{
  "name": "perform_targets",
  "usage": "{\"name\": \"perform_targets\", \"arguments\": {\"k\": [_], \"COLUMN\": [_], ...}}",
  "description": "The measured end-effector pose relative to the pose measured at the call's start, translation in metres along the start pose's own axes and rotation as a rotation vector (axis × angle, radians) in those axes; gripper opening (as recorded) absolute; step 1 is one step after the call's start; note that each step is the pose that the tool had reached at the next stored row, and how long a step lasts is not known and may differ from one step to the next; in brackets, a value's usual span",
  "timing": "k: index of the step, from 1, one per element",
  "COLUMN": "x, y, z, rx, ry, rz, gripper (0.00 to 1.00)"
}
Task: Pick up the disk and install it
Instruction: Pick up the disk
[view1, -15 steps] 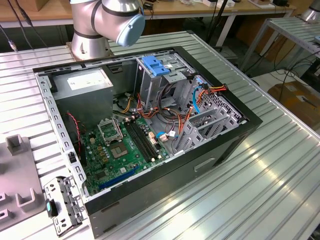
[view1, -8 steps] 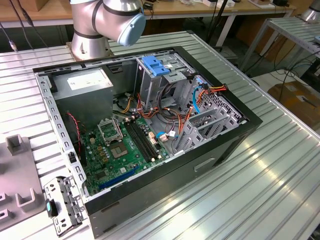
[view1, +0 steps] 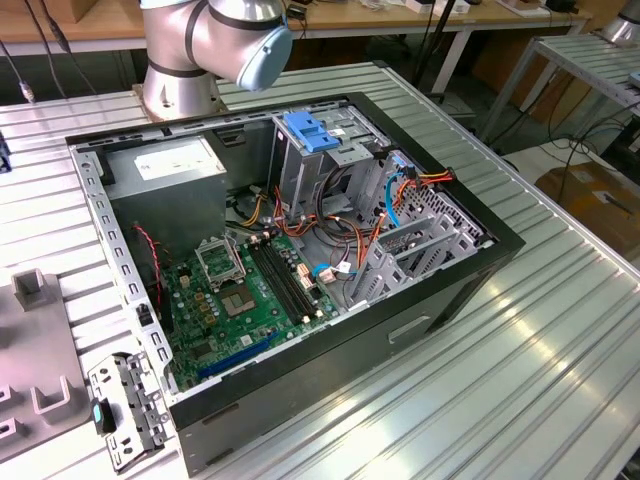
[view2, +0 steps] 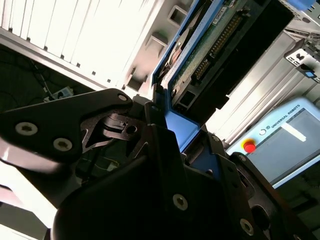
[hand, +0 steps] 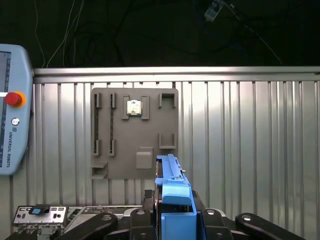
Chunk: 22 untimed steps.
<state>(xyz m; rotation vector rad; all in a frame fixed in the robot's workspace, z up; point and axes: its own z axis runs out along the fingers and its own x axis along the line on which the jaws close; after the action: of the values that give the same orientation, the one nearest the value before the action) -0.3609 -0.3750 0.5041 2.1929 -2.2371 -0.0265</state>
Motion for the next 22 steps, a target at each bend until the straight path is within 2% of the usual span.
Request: {"name": "perform_targets", "arguments": {"k": [12, 22], "x": [0.0017, 0.0069], "y": [-0.0344, -0.0524], "z": [-0.0004, -0.0006], "rx": [0.0, 0.0], "ry": [0.0, 0.0001], "rz": [0.0, 0.0], "gripper": [0.37, 0.37]}}
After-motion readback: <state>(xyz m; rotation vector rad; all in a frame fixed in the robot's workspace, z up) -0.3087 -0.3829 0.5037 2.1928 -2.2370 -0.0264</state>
